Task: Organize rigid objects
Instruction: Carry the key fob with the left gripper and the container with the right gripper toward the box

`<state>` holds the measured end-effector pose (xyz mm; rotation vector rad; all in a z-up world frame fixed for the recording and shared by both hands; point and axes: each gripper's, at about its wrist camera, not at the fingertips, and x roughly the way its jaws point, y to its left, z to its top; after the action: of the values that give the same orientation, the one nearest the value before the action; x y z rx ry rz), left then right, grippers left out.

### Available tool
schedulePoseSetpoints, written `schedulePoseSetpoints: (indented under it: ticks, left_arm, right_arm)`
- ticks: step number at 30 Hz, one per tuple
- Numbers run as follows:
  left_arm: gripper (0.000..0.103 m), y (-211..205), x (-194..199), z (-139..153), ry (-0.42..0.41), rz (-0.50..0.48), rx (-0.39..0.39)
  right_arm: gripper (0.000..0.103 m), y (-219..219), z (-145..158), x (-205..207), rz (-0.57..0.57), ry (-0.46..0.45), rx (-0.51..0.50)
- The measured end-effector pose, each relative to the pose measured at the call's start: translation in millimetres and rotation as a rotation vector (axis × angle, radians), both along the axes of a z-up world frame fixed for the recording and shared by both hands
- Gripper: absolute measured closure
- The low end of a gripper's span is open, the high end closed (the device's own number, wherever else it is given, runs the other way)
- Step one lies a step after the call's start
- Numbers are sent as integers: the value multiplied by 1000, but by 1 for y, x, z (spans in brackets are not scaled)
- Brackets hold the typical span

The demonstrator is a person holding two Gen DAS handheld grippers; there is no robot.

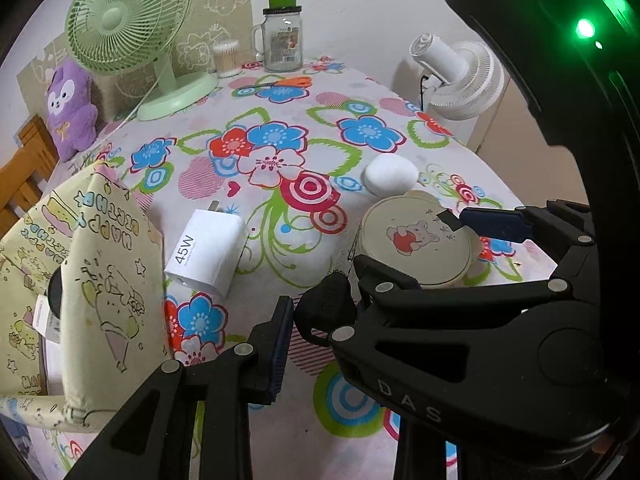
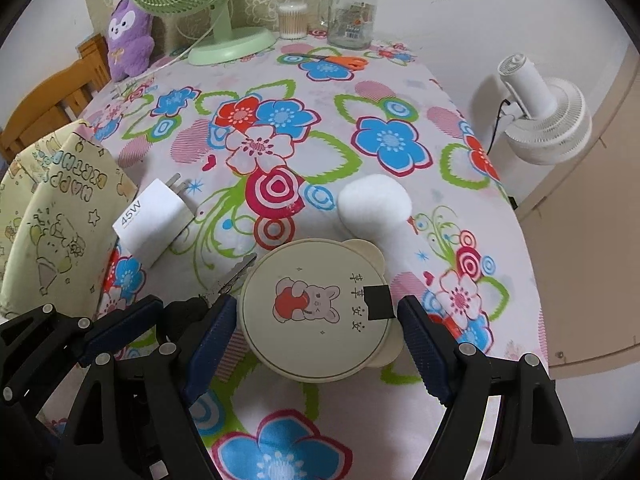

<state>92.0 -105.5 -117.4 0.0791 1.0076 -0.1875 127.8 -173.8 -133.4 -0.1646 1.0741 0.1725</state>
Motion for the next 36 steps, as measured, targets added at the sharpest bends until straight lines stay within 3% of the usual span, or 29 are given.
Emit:
schedulePoseSetpoints:
  ticks: [36]
  left_arm:
    - [71, 3, -50, 68, -124, -30, 46]
  right_arm:
    - [20, -6, 91, -64, -14, -185, 13]
